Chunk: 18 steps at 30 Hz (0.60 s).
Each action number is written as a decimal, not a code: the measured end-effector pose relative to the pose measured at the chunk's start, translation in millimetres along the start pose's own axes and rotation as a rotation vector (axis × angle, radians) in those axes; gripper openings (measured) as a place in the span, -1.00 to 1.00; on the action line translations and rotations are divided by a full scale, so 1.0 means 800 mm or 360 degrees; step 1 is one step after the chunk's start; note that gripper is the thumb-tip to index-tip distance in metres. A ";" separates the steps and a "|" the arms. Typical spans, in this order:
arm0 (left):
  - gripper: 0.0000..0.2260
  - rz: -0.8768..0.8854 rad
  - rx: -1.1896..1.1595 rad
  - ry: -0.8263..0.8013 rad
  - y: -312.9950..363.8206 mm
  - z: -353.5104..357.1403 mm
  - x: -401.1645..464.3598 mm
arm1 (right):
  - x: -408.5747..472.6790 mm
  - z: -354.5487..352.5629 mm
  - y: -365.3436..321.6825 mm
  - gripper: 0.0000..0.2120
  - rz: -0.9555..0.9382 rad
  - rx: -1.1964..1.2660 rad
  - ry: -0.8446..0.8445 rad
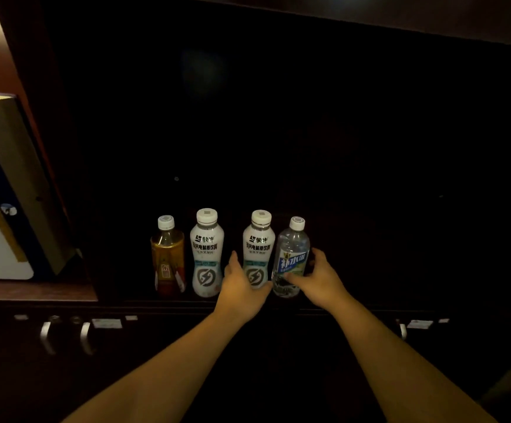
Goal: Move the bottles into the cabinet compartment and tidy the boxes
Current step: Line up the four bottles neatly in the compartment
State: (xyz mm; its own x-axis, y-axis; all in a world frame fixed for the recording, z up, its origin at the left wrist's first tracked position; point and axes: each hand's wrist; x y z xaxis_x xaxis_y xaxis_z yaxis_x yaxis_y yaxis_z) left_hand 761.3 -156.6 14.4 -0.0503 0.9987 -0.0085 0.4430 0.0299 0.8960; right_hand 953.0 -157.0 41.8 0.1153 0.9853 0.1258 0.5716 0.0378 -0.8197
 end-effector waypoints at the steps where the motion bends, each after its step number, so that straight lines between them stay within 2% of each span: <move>1: 0.04 -0.0037 -0.0040 -0.0034 -0.008 0.005 -0.002 | -0.002 0.006 0.008 -0.05 0.0027 0.0027 0.0010; 4: -0.02 -0.0070 -0.0094 -0.0109 -0.026 0.014 -0.007 | -0.006 0.023 0.027 -0.16 0.0091 0.0132 0.0047; 9: -0.11 0.0037 -0.0060 -0.0049 -0.038 0.017 -0.016 | -0.009 0.047 0.038 -0.47 0.0069 0.0174 0.0125; 18: -0.10 0.0075 -0.0078 -0.0059 -0.041 0.013 -0.017 | -0.009 0.060 0.036 -0.50 0.0002 0.0155 0.0121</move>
State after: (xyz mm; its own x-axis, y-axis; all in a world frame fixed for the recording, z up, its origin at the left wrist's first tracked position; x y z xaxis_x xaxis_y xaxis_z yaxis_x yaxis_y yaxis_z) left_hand 756.8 -170.6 -19.7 0.0032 0.9998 0.0184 0.3996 -0.0181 0.9165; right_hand 929.6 -155.0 -10.0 0.1797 0.9700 0.1636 0.4899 0.0560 -0.8700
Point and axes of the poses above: each hand's wrist, its own x-axis towards the middle knuckle, its own z-axis out of the palm, y = z × x, and after that the axes turned 7 degrees about -z, right-handed
